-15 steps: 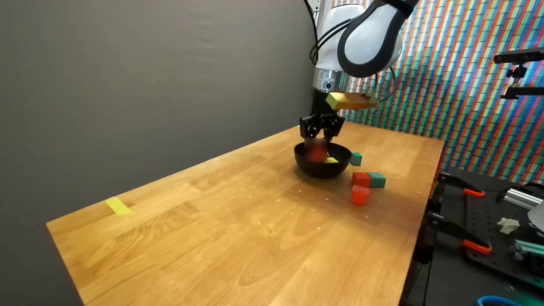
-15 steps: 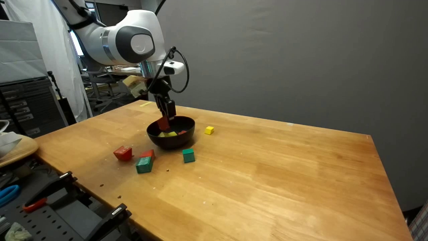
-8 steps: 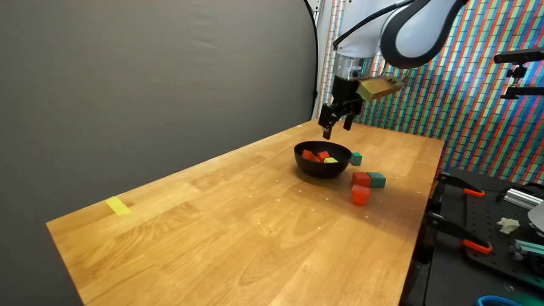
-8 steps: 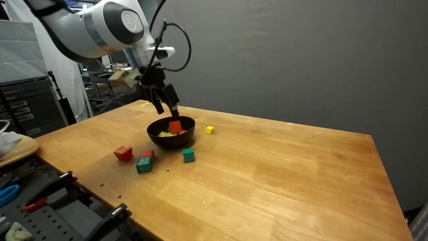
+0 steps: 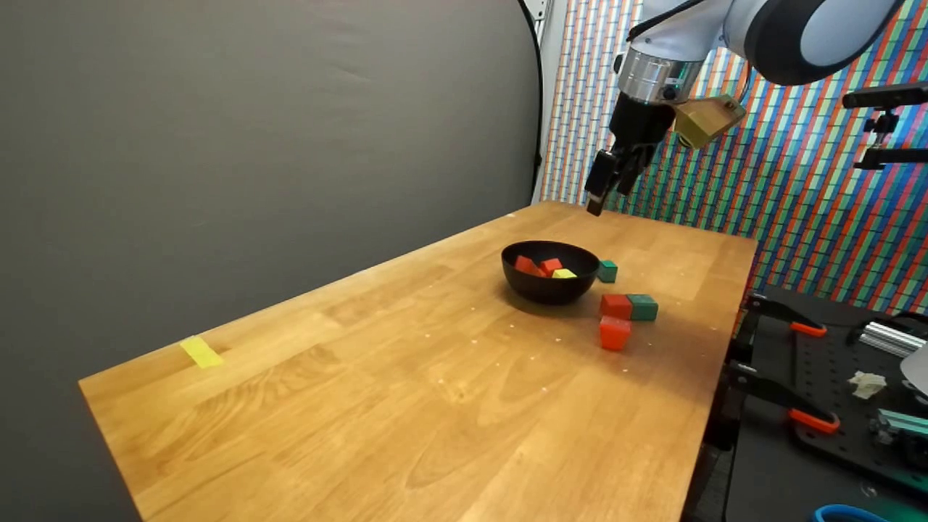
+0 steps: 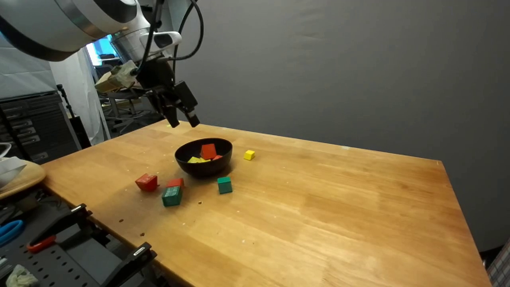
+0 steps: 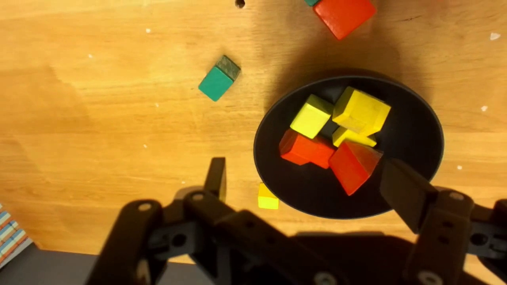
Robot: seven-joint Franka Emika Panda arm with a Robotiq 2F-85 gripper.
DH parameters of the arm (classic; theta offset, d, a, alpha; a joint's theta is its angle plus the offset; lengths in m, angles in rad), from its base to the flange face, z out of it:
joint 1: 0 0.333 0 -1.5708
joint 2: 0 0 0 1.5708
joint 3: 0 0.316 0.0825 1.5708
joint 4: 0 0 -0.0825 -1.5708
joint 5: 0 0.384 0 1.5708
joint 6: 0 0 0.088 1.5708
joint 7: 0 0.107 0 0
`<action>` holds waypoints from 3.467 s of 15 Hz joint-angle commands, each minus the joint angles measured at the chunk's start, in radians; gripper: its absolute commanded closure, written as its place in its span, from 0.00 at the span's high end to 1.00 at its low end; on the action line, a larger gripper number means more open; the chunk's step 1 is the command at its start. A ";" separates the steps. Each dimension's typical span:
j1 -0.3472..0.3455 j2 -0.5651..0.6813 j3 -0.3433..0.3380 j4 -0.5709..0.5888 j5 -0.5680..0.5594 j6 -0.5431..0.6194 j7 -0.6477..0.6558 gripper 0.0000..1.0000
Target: Put all the blocks in the bowl one at a time except the right yellow block
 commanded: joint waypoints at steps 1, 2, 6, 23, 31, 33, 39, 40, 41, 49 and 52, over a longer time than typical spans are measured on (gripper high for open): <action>0.005 0.102 -0.018 -0.004 0.189 0.088 -0.210 1.00; 0.013 0.149 -0.019 -0.002 0.273 0.097 -0.300 1.00; -0.046 0.236 0.135 -0.024 0.595 0.130 -0.614 1.00; -0.382 0.354 0.568 0.092 1.081 0.096 -1.336 1.00; -0.314 0.364 0.467 0.107 1.016 0.035 -1.193 1.00; -0.296 0.380 0.449 0.111 0.963 0.022 -1.162 1.00; -0.265 0.399 0.417 0.123 0.847 -0.045 -1.117 0.99; -0.261 0.408 0.414 0.129 0.833 -0.053 -1.114 0.74; -0.261 0.416 0.417 0.138 0.830 -0.069 -1.118 0.74; -0.247 0.450 0.416 0.207 0.827 -0.191 -1.128 0.16; -0.248 0.454 0.417 0.222 0.839 -0.217 -1.132 0.16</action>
